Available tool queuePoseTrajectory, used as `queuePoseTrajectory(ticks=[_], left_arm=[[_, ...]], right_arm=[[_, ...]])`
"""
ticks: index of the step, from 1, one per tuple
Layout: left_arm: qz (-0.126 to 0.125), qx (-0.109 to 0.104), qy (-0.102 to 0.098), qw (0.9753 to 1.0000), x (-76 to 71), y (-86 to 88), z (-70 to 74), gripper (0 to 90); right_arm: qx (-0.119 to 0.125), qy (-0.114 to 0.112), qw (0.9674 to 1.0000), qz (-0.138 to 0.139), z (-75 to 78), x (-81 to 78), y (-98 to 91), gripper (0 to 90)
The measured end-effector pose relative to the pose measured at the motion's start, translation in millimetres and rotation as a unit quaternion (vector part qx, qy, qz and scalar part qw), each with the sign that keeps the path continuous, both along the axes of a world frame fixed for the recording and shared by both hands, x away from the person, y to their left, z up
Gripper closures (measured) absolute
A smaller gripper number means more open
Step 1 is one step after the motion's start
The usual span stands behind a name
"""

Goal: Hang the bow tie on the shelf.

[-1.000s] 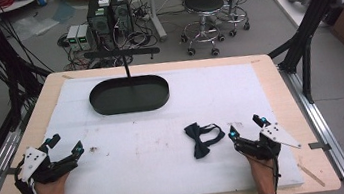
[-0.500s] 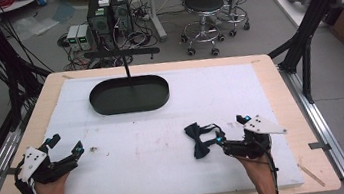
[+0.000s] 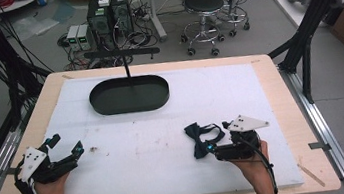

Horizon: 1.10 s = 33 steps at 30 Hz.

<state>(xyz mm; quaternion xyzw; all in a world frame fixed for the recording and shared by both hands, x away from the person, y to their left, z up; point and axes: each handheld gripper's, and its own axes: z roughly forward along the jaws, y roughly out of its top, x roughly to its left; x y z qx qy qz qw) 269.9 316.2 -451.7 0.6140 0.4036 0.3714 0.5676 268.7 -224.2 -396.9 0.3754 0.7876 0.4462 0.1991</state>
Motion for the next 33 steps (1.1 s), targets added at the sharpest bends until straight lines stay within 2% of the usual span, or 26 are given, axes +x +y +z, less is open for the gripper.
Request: queuePoseTrajectory(ticks=[7,12,17,27,28,33], left_arm=[[0.0,-0.001,0.0,1.0,-0.1,0.0,-0.1,16.0],[0.0,-0.001,0.0,1.0,-0.1,0.0,-0.1,16.0],[0.0,-0.001,0.0,1.0,-0.1,0.1,-0.1,16.0],[0.0,0.0,-0.001,1.0,-0.1,-0.1,-0.1,16.0],[0.0,0.0,-0.001,1.0,-0.1,-0.1,-0.1,16.0],[0.0,0.0,-0.001,1.0,-0.1,0.0,0.0,16.0]], right_arm=[[-0.026,0.04,0.9985,0.027,-4.7,6.2,10.9,15.4],[-0.039,0.066,0.9967,0.028,-10.0,8.4,18.4,15.5],[-0.04,0.082,0.9954,0.029,-14.8,9.8,22.2,16.6],[-0.076,0.101,0.9914,0.035,-20.6,12.8,27.8,21.1],[-0.078,0.109,0.9904,0.034,-21.2,13.2,28.3,24.0],[-0.082,0.121,0.9888,0.033,-23.2,16.2,30.5,26.2]])
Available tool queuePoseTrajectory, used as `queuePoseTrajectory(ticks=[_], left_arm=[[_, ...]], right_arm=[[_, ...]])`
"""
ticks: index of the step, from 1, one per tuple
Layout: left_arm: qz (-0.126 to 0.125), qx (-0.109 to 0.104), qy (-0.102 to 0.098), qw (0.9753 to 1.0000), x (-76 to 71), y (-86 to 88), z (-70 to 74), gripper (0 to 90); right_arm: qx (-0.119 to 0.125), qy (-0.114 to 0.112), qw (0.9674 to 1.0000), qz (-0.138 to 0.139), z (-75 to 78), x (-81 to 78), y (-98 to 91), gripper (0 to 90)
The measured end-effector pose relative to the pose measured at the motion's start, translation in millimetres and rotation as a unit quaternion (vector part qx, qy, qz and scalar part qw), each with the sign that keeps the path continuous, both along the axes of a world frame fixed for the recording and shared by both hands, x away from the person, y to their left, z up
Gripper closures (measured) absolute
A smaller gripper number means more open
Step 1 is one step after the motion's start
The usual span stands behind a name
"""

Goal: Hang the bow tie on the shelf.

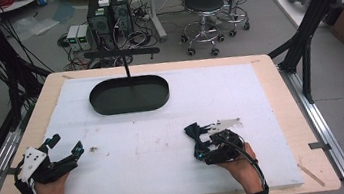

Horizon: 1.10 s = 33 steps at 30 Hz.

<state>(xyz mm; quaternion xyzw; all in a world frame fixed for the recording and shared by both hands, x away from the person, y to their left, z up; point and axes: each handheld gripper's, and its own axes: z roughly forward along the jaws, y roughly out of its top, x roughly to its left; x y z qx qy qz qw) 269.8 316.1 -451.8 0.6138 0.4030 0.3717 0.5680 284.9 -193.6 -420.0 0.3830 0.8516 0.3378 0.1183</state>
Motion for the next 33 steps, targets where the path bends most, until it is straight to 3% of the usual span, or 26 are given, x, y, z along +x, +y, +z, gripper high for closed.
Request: queuePoseTrajectory(ticks=[10,20,33], left_arm=[[0.001,-0.001,0.001,1.0,0.0,0.2,0.0,16.0],[0.0,-0.001,0.001,1.0,0.0,0.3,0.0,16.0],[0.001,-0.001,0.001,1.0,0.1,0.2,0.0,16.0]], right_arm=[[-0.01,0.022,0.9996,-0.014,-4.2,3.0,4.3,40.9],[-0.013,0.04,0.9991,-0.01,-8.1,6.5,4.5,52.6],[0.002,0.06,0.998,-0.02,-8.0,6.3,3.8,54.3]])
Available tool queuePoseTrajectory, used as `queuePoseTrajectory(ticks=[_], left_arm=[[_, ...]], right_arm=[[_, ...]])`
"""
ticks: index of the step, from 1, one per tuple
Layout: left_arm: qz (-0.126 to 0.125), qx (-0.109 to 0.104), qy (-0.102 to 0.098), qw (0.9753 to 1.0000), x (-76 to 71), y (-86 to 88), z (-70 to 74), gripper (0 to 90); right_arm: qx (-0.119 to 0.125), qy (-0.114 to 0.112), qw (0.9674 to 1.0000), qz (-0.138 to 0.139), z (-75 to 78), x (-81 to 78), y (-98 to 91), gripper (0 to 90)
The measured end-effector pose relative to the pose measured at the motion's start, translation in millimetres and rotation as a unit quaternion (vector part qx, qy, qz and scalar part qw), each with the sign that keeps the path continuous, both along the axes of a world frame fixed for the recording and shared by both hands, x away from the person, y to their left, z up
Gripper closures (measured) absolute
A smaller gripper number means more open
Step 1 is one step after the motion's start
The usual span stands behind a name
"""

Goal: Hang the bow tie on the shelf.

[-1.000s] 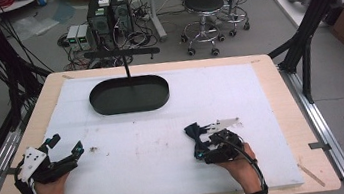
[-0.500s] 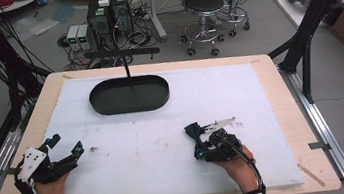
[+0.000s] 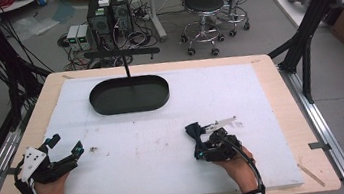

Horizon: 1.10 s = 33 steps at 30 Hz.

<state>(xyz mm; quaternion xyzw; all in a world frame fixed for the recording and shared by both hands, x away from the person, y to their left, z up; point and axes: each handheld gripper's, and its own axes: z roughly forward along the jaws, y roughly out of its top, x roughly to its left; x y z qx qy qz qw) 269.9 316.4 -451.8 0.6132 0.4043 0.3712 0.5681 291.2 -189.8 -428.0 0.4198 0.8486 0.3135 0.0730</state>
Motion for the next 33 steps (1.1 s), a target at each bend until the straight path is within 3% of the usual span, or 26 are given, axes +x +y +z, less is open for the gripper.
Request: queuePoseTrajectory(ticks=[4,15,28,33], left_arm=[[0.0,0.0,0.0,1.0,0.0,0.1,0.0,16.0],[-0.001,0.0,0.0,1.0,-0.1,0.1,0.0,16.0],[-0.001,0.0,0.0,1.0,-0.1,0.1,0.0,16.1],[-0.001,0.0,0.0,1.0,0.0,0.1,0.0,16.0]], right_arm=[[-0.002,0.009,1.0,-0.001,-0.5,0.2,-0.1,58.0],[-0.005,0.02,0.9998,0.003,1.1,0.2,3.3,83.3],[-0.007,0.011,0.9999,0.01,2.6,-1.1,4.6,85.0],[-0.003,-0.01,0.9999,0.011,3.8,-1.3,3.9,85.1]])
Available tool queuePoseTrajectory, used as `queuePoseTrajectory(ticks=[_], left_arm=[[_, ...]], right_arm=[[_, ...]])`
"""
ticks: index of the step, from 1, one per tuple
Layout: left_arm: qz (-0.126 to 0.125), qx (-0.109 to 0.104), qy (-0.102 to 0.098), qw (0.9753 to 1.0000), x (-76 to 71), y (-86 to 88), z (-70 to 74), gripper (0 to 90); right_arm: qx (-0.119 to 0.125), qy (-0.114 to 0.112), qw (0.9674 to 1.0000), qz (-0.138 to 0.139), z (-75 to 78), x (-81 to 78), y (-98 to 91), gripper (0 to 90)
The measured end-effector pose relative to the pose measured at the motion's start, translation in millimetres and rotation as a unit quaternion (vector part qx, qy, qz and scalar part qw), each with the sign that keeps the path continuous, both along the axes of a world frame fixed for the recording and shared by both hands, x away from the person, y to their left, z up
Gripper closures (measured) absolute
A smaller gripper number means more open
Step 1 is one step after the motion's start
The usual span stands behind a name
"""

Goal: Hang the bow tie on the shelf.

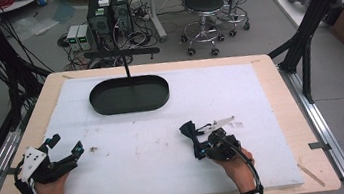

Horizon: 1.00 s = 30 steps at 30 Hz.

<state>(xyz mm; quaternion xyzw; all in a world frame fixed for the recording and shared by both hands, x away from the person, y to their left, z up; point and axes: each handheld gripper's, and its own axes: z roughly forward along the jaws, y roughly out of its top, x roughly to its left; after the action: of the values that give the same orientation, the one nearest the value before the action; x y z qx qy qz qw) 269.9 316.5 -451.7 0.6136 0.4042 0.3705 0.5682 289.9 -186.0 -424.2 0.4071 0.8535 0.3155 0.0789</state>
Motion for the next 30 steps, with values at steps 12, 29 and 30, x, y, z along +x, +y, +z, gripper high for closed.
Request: queuePoseTrajectory(ticks=[12,29,30], left_arm=[[0.0,0.0,0.0,1.0,0.0,-0.3,0.0,16.1],[0.0,-0.001,0.0,1.0,0.1,-0.1,-0.1,16.1],[0.0,-0.001,0.0,1.0,0.1,-0.1,0.0,16.1]], right_arm=[[0.031,-0.097,0.9947,-0.015,10.8,-3.8,-0.8,85.2],[0.11,-0.189,0.9723,-0.083,29.5,8.0,-0.8,85.1],[0.112,-0.188,0.972,-0.085,30.2,8.3,-0.2,85.1]])
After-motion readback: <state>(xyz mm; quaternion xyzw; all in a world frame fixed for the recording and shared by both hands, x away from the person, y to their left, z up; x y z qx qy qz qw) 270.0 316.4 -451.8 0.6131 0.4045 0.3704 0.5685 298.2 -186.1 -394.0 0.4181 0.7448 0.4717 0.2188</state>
